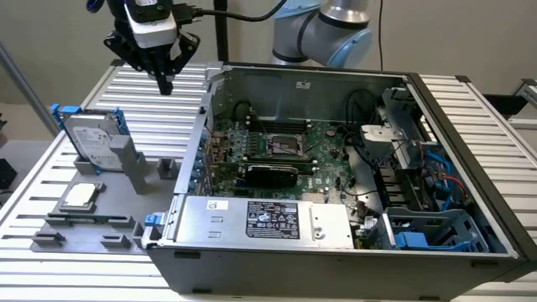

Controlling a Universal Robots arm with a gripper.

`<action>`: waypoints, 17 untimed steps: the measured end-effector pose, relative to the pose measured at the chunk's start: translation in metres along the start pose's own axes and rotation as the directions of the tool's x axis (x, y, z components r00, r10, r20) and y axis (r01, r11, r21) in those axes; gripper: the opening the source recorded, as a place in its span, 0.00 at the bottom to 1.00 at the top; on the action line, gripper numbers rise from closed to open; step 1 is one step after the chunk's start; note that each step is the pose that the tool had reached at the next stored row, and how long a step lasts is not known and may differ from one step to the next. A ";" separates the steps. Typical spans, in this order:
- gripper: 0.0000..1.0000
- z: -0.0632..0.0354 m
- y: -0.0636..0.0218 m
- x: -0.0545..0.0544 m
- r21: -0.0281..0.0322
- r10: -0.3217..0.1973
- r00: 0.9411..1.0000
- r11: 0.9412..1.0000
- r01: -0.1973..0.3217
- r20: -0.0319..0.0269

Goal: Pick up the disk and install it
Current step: 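Reach for the disk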

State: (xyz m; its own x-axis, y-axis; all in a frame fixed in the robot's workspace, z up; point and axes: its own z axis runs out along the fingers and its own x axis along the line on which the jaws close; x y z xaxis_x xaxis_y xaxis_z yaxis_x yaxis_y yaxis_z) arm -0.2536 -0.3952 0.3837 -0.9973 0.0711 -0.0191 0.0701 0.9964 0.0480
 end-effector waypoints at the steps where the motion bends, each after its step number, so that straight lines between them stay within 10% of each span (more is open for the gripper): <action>1: 0.00 0.0001 -0.0002 0.005 0.000 0.000 1.000 1.000 0.000 0.000; 17: 0.00 0.0038 -0.0036 0.078 0.000 0.000 1.000 1.000 0.000 -0.001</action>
State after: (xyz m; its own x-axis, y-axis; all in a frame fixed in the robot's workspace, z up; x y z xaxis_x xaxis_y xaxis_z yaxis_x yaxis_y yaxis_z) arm -0.3311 -0.3932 0.3782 -0.9973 0.0712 -0.0185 0.0703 0.9964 0.0477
